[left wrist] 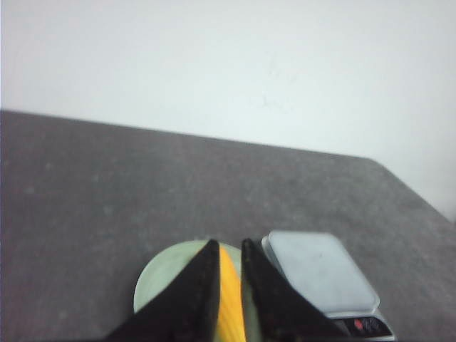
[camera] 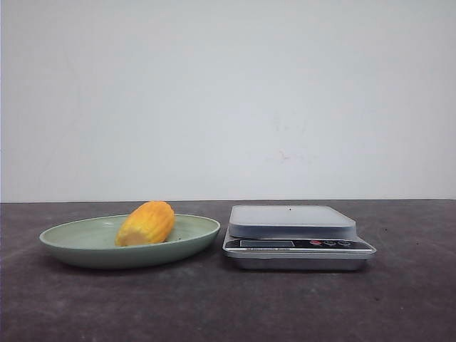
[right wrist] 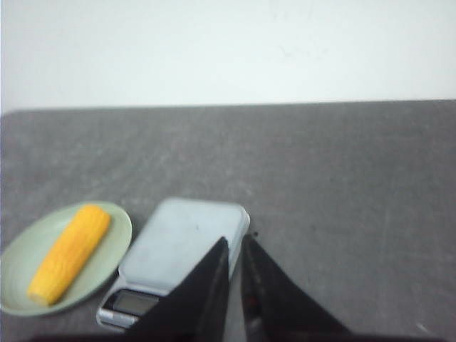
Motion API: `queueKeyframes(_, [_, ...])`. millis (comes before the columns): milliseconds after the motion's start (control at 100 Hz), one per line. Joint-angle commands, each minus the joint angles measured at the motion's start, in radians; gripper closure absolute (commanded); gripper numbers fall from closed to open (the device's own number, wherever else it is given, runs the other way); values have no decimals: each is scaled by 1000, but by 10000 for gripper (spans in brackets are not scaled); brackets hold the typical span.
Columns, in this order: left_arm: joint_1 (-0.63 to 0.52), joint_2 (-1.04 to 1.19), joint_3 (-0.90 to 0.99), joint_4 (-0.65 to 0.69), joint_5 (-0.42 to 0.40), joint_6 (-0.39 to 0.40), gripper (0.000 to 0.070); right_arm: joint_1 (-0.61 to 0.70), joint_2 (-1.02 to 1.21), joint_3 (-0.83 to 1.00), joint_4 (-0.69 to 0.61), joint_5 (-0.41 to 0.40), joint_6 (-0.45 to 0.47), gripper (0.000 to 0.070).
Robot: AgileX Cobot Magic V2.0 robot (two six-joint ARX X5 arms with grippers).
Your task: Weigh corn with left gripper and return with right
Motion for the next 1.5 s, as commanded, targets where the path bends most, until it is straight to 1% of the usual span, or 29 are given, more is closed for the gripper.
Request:
queueKeyframes(0, [-9, 10, 3, 27, -3, 37, 692, 5, 3, 7, 25, -3, 34, 688])
queueKeyframes(120, [-9, 9, 3, 44, -2, 36, 681, 5, 1, 7, 24, -6, 38, 688])
queueKeyframes(210, [-9, 9, 3, 44, -2, 36, 681, 5, 1, 7, 34, 11, 38, 688])
queueKeyframes(750, [-2, 7, 4, 45, -5, 37, 681, 5, 1, 7, 40, 10, 36, 688])
queueKeyframes(790, [27, -3, 3, 44, -12, 69, 681, 5, 1, 7, 40, 10, 36, 688])
queueKeyframes(830, [70, -12, 3, 50, 2, 97, 681, 5, 1, 7, 39, 9, 36, 688])
queueKeyframes(890, [155, -15, -5, 53, 45, 77, 681, 5, 1, 7, 40, 10, 36, 688])
queueKeyframes(930, [219, -23, -19, 53, 87, 71, 681, 5, 1, 7, 40, 10, 36, 688])
queueKeyframes(970, [286, -34, -39, 53, 133, 82, 681, 5, 1, 7, 40, 10, 36, 688])
queueKeyframes(1090, [485, -80, -135, 55, 301, 108, 681, 5, 1, 7, 40, 9, 36, 688])
queueKeyframes(1150, [569, -113, -198, 61, 349, 111, 681, 5, 1, 7, 40, 10, 36, 689])
queueKeyframes(1220, [641, -156, -284, 98, 359, 112, 681, 5, 1, 7, 40, 10, 36, 689])
queueKeyframes(1270, [677, -188, -351, 147, 359, 112, 681, 5, 1, 7, 40, 10, 36, 688])
queueKeyframes(1410, [731, -249, -513, 307, 359, 113, 681, 5, 1, 7, 40, 10, 35, 688])
queueKeyframes(1490, [754, -249, -565, 356, 360, 112, 681, 5, 1, 7, 39, 10, 36, 688])
